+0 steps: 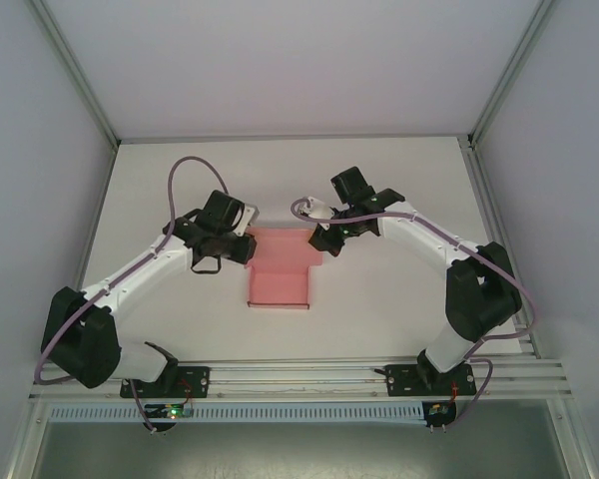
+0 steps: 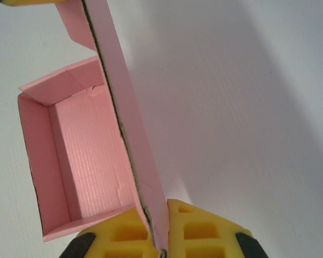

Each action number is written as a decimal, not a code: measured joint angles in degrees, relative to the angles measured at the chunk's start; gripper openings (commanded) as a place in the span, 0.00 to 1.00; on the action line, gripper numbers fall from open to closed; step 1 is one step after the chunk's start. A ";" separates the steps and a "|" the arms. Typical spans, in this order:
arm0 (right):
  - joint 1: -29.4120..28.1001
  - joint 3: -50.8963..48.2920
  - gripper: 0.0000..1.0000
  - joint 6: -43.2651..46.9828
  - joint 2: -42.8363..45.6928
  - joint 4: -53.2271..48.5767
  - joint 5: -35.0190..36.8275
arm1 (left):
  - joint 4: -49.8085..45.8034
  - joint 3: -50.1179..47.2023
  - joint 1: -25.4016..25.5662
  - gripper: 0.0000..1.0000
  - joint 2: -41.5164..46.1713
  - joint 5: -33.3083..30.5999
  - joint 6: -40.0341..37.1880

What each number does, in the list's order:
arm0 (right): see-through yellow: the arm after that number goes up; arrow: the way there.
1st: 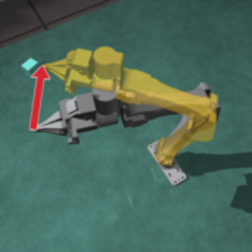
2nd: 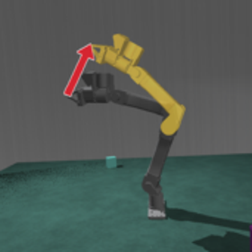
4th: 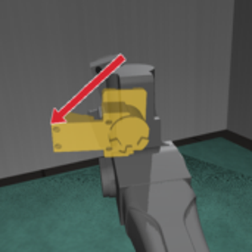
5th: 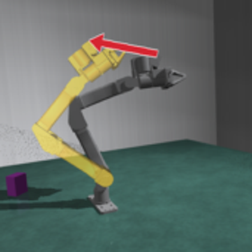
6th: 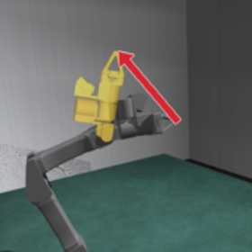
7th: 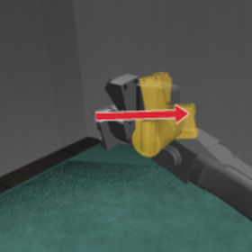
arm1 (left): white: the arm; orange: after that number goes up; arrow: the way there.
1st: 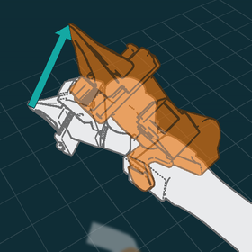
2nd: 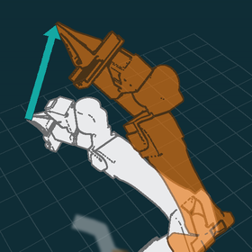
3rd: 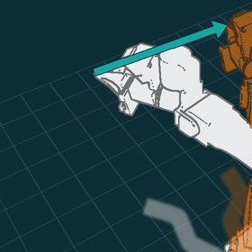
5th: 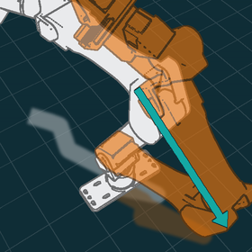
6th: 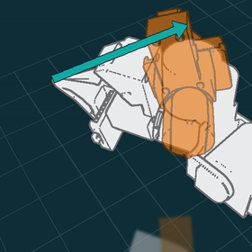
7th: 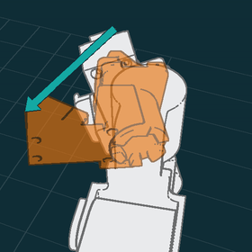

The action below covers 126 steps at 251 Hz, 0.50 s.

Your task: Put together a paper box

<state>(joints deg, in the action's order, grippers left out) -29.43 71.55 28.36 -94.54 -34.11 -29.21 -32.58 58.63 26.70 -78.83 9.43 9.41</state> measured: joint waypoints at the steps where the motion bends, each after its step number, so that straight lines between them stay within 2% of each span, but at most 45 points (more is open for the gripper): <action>1: 0.00 0.00 0.00 -0.09 0.00 0.07 0.09 | 0.00 0.09 0.00 0.14 -0.02 -0.15 0.02; 34: -1.36 -0.04 0.00 -5.40 1.03 2.80 6.84 | 0.22 3.10 0.92 0.11 -0.87 -3.63 2.86; 89: -4.00 -5.01 0.00 -18.95 6.64 14.49 23.69 | 4.24 8.07 2.99 0.12 -6.64 -9.38 10.14; 109: -4.11 -6.47 0.00 -21.07 7.02 16.96 25.62 | 4.35 9.62 3.65 0.18 -8.17 -10.86 10.43; 126: -4.11 -6.91 0.00 -21.64 6.91 18.10 25.99 | 4.33 10.82 3.74 0.28 -9.11 -12.20 9.90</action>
<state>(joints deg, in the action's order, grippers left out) -33.54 64.64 6.72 -87.64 -16.01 -3.22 -28.25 69.45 30.44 -87.94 -2.76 19.31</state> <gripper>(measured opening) 0.053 0.195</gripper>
